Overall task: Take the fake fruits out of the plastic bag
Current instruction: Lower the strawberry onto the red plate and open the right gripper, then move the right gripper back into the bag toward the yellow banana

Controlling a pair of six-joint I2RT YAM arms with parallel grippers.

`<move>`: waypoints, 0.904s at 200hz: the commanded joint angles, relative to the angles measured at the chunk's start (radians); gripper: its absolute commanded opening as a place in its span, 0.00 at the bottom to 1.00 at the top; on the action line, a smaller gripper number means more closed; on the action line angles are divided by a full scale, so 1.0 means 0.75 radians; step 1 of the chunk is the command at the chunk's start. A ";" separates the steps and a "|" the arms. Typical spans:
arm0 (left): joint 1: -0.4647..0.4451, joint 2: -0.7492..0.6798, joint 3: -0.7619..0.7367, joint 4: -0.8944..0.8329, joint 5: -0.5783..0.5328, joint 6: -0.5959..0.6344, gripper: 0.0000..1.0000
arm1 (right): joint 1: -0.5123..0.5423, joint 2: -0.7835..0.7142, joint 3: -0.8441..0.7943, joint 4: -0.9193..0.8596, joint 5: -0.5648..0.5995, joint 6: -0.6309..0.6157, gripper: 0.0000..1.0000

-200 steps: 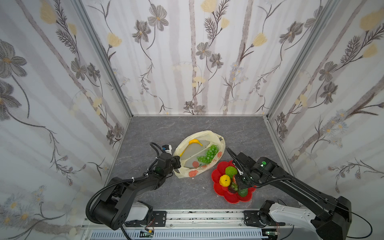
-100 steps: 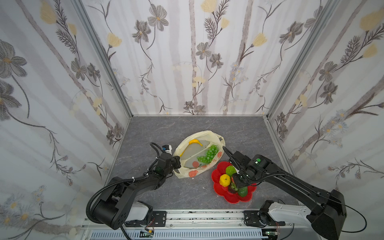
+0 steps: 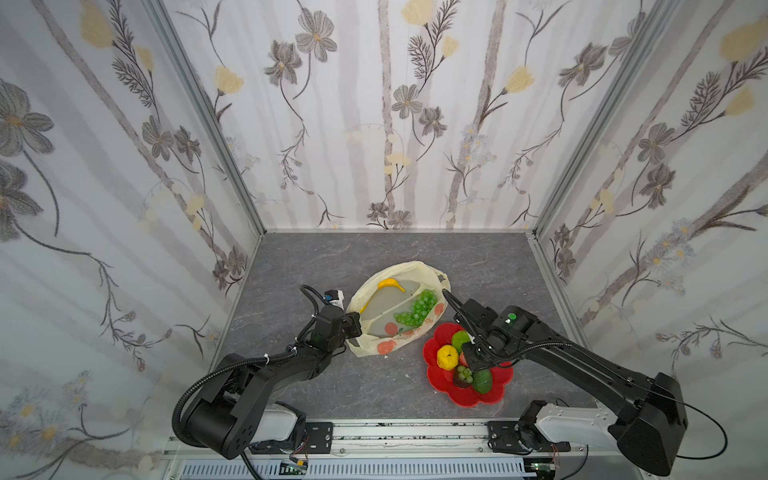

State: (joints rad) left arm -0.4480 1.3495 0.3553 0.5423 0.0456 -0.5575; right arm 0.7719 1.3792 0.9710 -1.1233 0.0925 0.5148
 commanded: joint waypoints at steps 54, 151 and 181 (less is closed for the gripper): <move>0.002 0.000 0.007 0.009 -0.003 -0.008 0.00 | 0.000 -0.003 0.028 0.042 0.067 0.022 0.17; -0.179 -0.112 0.050 -0.094 -0.263 0.123 0.00 | 0.210 0.112 0.350 0.298 0.247 0.151 0.27; -0.200 -0.109 0.056 -0.093 -0.269 0.136 0.00 | 0.226 0.228 0.421 0.524 0.225 0.122 0.31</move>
State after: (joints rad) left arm -0.5892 1.2690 0.3862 0.4747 -0.1200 -0.4747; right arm 0.9367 1.4994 1.2537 -0.9222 0.2417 0.6025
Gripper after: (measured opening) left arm 0.050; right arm 0.294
